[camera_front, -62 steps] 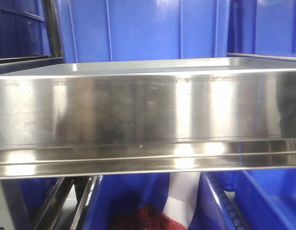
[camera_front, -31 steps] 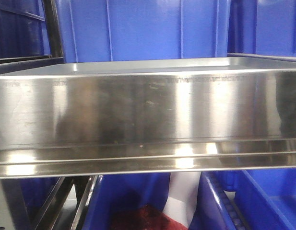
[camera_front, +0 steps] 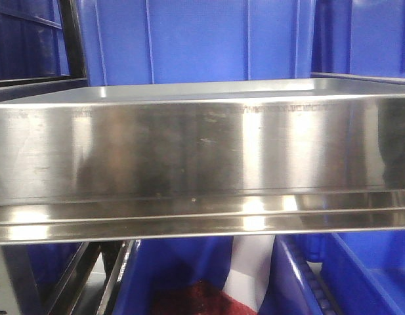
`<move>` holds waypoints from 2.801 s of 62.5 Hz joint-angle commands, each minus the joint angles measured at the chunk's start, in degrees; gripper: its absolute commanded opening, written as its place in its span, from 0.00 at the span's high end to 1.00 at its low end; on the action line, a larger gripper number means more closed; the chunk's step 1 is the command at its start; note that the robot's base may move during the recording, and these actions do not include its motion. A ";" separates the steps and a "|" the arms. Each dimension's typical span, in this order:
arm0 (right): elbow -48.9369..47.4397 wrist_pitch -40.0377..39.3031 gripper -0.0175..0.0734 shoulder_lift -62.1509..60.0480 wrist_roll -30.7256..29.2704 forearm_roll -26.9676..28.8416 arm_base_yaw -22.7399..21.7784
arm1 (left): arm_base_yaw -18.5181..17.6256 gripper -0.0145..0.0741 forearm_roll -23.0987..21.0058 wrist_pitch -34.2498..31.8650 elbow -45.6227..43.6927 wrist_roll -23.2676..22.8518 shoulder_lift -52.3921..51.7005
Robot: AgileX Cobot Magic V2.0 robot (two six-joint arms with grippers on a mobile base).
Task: Grab orange capacitor from left shelf to right conveyor
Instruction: 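Raise the held capacitor clear of the shelf with the right gripper, then drive the base to the conveyor table holding the capacitor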
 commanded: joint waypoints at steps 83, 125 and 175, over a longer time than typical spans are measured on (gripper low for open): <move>-1.48 -5.36 0.75 0.91 -0.20 -0.81 0.10 | 0.02 0.98 -0.18 -5.15 1.25 0.00 -0.46; -1.48 -5.36 0.75 0.86 -0.20 -0.81 0.10 | 0.02 0.98 -0.18 -5.15 1.25 0.00 -0.46; -1.48 -5.42 0.75 0.86 -0.20 -0.81 0.10 | 0.02 0.98 -0.18 -5.15 1.25 0.00 -0.46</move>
